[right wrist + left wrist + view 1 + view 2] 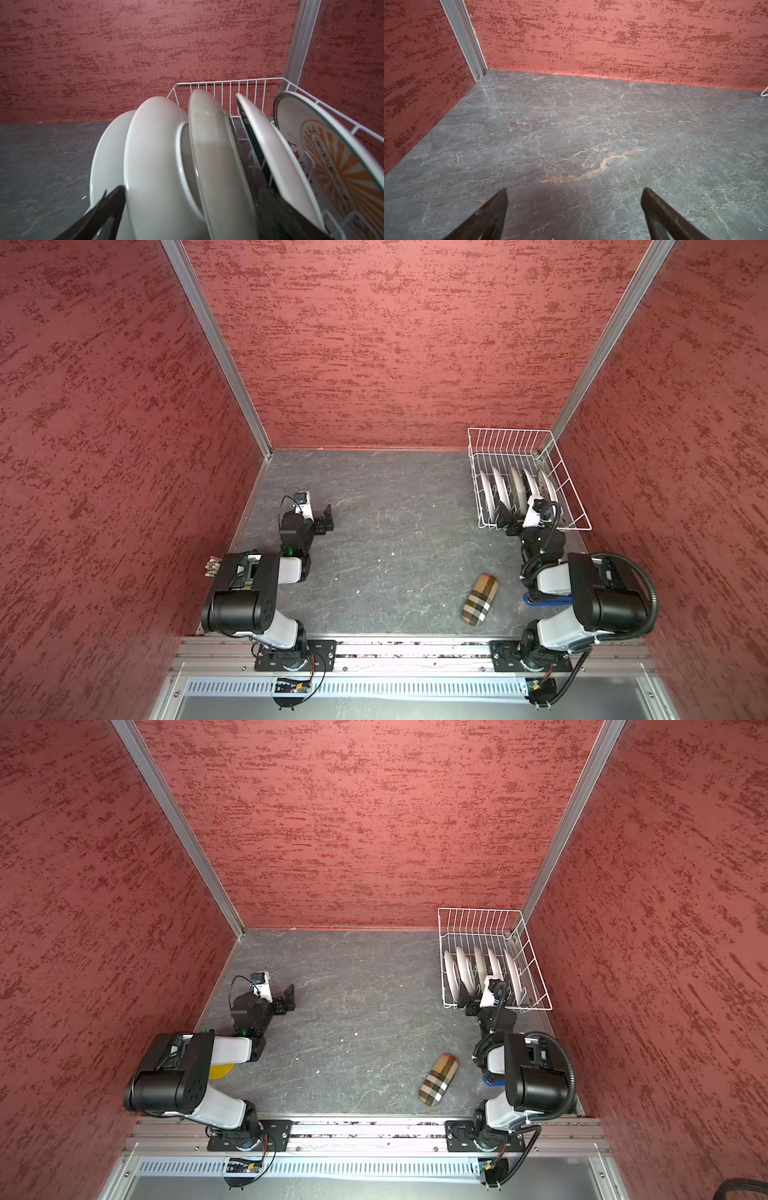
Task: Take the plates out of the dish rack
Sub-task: 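Raise the right gripper over the dish rack while the left arm lifts forward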
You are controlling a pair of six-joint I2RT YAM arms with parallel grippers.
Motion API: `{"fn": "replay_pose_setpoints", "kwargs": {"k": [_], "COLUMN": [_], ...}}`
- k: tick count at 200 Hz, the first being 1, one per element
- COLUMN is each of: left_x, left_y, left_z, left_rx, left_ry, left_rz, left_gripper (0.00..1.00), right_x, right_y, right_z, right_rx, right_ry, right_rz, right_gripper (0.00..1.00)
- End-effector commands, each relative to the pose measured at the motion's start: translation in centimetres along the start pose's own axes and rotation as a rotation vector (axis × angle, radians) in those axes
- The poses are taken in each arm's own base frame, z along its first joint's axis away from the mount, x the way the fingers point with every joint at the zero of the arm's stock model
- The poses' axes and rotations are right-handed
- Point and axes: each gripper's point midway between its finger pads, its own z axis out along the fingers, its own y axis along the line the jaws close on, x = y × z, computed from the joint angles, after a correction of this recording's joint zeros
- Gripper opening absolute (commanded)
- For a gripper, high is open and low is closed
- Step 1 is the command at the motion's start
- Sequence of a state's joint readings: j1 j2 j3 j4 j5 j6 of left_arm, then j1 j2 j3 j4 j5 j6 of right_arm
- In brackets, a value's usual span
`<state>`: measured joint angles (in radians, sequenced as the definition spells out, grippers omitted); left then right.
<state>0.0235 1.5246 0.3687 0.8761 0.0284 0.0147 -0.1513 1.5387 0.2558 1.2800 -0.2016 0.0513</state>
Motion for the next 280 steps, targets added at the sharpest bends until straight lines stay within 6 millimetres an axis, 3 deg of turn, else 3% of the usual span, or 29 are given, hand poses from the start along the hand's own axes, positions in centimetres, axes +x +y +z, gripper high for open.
{"fn": "replay_pose_setpoints", "kwargs": {"k": [1, 171, 189, 226, 280], "left_x": [-0.6, -0.6, -0.6, -2.9, -7.2], "left_y": [0.1, 0.1, 0.1, -0.9, -2.6], "left_z": [0.3, 0.2, 0.2, -0.8, -2.4], "left_rx": [0.007, 0.007, 0.006, 0.008, -0.005], "left_ry": [-0.017, -0.017, -0.018, -0.022, -0.046], "left_rz": [-0.006, -0.006, -0.006, 0.032, 0.030], "left_gripper": [0.99, 0.99, 0.99, 1.00, 0.99], "right_x": [2.2, 2.1, 1.8, -0.9, -2.1], "right_y": [-0.5, -0.5, -0.3, -0.2, -1.0], "right_z": [0.1, 0.1, -0.7, -3.8, -6.0], "right_rx": [0.032, 0.032, 0.027, 0.059, 0.135], "right_ry": [0.087, 0.087, 0.059, -0.067, -0.097], "right_rz": [0.027, 0.025, 0.020, 0.014, 0.041], "right_gripper": [0.99, 0.99, 0.99, 0.99, 0.99]}}
